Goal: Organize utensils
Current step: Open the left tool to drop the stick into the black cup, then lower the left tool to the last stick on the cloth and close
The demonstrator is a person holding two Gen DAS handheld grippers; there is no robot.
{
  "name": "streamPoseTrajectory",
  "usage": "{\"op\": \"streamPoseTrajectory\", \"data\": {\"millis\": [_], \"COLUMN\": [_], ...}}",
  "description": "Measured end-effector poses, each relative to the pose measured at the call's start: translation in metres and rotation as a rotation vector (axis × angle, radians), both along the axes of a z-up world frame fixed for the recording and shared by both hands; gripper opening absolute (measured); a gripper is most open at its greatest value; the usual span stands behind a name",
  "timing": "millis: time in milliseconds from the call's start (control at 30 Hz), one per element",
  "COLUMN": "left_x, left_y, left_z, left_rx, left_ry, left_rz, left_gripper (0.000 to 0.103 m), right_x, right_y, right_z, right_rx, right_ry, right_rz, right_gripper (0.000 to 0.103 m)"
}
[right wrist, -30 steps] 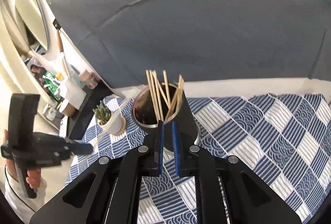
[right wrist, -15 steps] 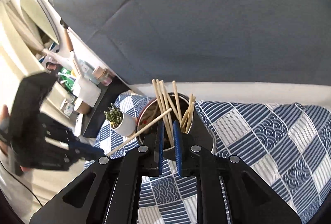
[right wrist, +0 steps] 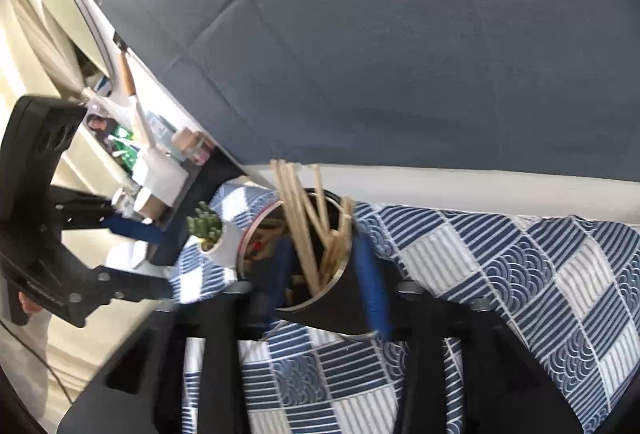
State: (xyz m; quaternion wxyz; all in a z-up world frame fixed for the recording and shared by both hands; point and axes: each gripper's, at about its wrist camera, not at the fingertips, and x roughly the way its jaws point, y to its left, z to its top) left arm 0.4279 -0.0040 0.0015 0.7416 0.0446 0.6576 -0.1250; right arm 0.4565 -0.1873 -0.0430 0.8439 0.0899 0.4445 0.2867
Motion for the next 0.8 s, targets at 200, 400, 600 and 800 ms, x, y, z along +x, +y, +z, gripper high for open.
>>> {"op": "streamPoseTrajectory", "data": {"millis": [200, 400, 600, 800], "left_x": [-0.018, -0.044, -0.066, -0.071], "left_y": [0.022, 0.02, -0.002, -0.021], "left_z": [-0.042, -0.098, -0.153, -0.189], "left_rx": [-0.038, -0.055, -0.021, 0.054], "left_ry": [0.049, 0.099, 0.13, 0.146], "left_rz": [0.061, 0.113, 0.151, 0.186], "left_gripper": [0.079, 0.079, 0.077, 0.061], "right_x": [-0.013, -0.026, -0.042, -0.057], "right_y": [-0.016, -0.024, -0.02, -0.019], "right_z": [-0.018, -0.055, -0.093, -0.124], "right_rx": [-0.094, -0.239, -0.323, -0.378], "right_ry": [0.02, 0.094, 0.163, 0.209], "right_rz": [-0.058, -0.116, -0.125, -0.102], "right_gripper": [0.085, 0.085, 0.085, 0.085]}}
